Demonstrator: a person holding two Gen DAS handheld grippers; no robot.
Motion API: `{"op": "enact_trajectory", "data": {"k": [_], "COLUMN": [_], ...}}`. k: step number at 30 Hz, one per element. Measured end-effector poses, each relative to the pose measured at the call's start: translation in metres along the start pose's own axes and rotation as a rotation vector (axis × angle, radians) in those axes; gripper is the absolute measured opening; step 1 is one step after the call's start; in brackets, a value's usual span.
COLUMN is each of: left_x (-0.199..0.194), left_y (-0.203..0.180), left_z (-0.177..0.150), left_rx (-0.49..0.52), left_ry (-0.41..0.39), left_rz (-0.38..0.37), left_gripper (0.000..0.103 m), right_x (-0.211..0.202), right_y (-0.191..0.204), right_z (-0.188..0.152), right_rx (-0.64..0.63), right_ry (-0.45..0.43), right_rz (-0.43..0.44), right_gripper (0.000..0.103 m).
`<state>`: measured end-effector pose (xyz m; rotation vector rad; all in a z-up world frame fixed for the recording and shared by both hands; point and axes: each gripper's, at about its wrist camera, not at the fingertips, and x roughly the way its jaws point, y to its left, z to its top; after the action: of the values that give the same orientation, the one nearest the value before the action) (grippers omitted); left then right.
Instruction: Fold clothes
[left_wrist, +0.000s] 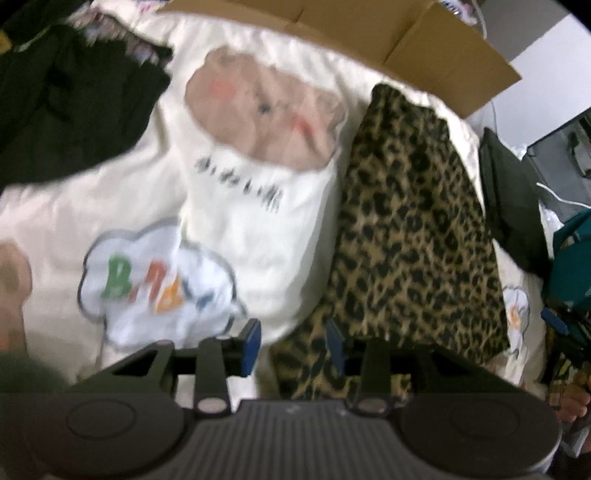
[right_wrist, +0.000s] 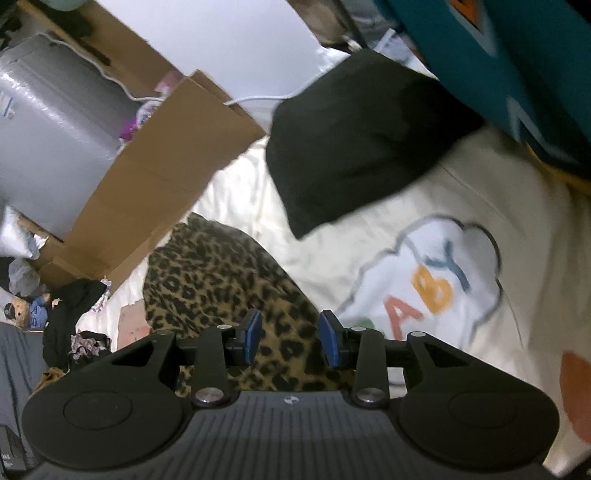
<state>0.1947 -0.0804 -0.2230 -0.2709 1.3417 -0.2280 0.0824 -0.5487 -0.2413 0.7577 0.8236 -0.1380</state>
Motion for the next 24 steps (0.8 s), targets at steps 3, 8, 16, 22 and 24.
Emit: {"op": "enact_trajectory", "data": {"k": [3,8,16,22,24], "left_x": [-0.002,0.001,0.024,0.054,0.069], "left_y": [-0.01,-0.03,-0.074,-0.089,-0.088], "left_z": [0.017,0.046,0.089,0.115,0.125], "left_rx": [0.02,0.053,0.167,0.221,0.214], "left_ry": [-0.034,-0.087,-0.158,-0.192,-0.175], "left_rz": [-0.015,-0.044,-0.094,-0.132,-0.153], "left_gripper": [0.049,0.051,0.054,0.062,0.063], "right_x": [0.006,0.006,-0.004,0.012,0.02], "right_y": [0.014,0.037,0.077,0.101,0.104], "right_z": [0.011,0.03,0.066,0.081,0.084], "right_rx": [-0.039,-0.113,-0.241,-0.346,-0.351], "right_ry": [0.013,0.031,0.039,0.073,0.089], "right_rz": [-0.012,-0.033,-0.005,0.025,0.046], "right_gripper": [0.038,0.039,0.039,0.039,0.039]}}
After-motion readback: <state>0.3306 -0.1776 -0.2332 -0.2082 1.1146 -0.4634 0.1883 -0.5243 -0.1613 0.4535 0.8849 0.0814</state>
